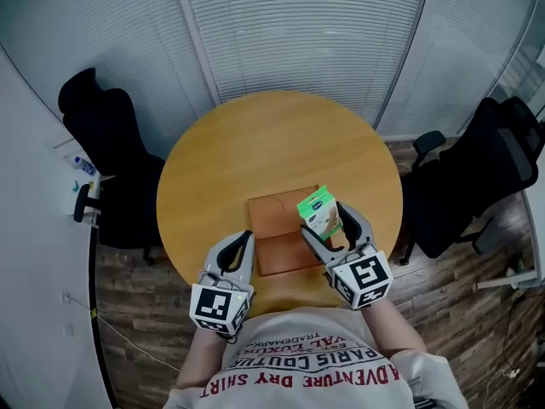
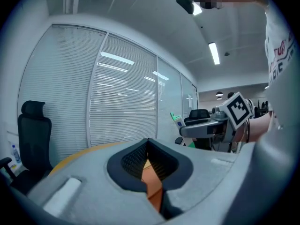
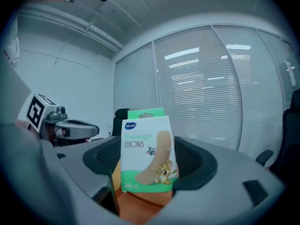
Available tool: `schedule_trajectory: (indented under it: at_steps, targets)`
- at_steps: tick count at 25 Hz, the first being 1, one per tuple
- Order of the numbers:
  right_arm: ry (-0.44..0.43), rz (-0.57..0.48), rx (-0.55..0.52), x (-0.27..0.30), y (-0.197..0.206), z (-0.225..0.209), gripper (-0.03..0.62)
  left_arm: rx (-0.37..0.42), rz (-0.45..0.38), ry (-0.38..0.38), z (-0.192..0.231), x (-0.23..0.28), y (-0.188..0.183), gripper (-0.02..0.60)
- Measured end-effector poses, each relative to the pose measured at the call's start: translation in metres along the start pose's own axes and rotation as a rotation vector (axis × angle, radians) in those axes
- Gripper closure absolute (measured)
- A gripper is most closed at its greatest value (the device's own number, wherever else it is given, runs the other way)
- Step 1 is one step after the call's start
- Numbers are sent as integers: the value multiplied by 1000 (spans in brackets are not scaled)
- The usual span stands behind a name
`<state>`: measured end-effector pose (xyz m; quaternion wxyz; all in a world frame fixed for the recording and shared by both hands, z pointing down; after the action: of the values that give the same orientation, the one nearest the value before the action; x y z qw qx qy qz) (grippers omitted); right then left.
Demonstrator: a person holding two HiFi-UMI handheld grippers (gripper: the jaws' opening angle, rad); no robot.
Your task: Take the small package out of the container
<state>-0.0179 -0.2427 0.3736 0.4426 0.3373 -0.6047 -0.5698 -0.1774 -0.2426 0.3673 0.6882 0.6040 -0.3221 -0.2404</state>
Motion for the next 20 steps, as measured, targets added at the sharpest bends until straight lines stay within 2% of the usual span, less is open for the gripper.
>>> schedule_trajectory:
  at_steps: [20]
  targets:
    - [-30, 8, 26, 4, 10, -1, 238, 9, 18, 7, -12, 5, 2, 571]
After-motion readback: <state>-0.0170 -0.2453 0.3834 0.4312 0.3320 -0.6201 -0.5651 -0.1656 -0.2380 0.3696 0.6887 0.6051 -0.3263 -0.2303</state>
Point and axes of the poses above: the fingertips, and each gripper's own axes: x forward along the fingers, z to its left, y out of its underside, the point moved 2 cm from there along -x, backward along the fingers, and after that the axes turned 5 degrees about -x, right-handed, at the moved point
